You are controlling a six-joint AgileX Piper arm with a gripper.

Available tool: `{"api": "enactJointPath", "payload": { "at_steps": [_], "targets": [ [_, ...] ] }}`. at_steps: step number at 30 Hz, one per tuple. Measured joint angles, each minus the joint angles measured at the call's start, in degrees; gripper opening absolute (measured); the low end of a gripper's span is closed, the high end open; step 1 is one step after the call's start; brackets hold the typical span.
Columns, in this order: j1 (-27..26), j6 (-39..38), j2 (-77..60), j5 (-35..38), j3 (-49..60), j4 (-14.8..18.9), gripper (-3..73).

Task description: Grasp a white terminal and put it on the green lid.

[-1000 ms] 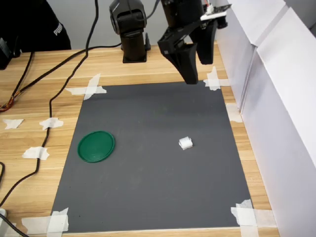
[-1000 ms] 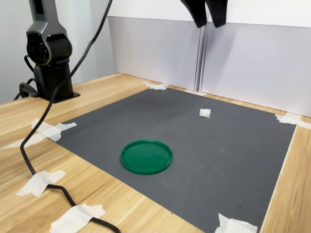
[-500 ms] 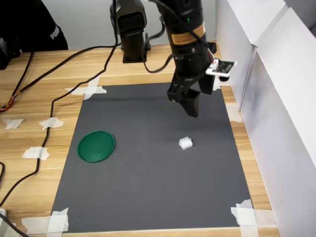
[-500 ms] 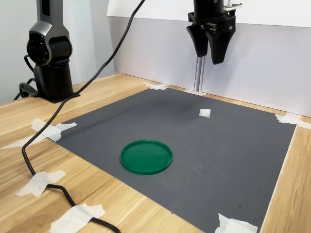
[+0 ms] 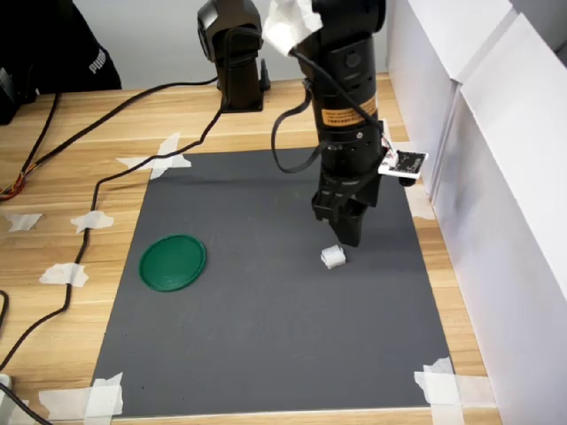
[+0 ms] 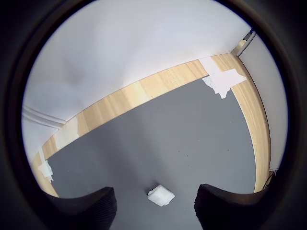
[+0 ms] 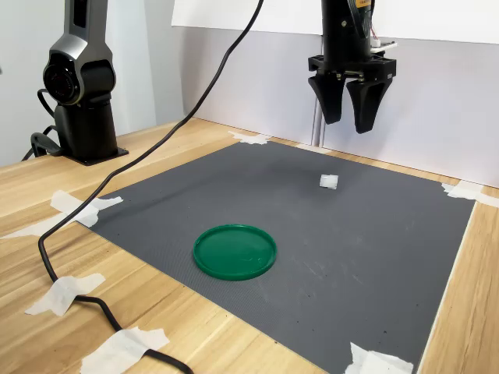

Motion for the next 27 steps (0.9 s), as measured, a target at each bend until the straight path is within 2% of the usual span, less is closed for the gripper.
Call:
{"api": "enactJointPath", "payload": {
  "at_steps": [7, 15, 27],
  "targets": [
    [0.0, 1.1, 1.0, -2.7, 3.3, -3.4, 68.2],
    [0.0, 1.7, 3.8, -2.9, 3.6, -4.0, 68.2],
    [0.0, 5.7, 7.2, -3.1, 3.6, -6.9, 68.2]
  ]
}}
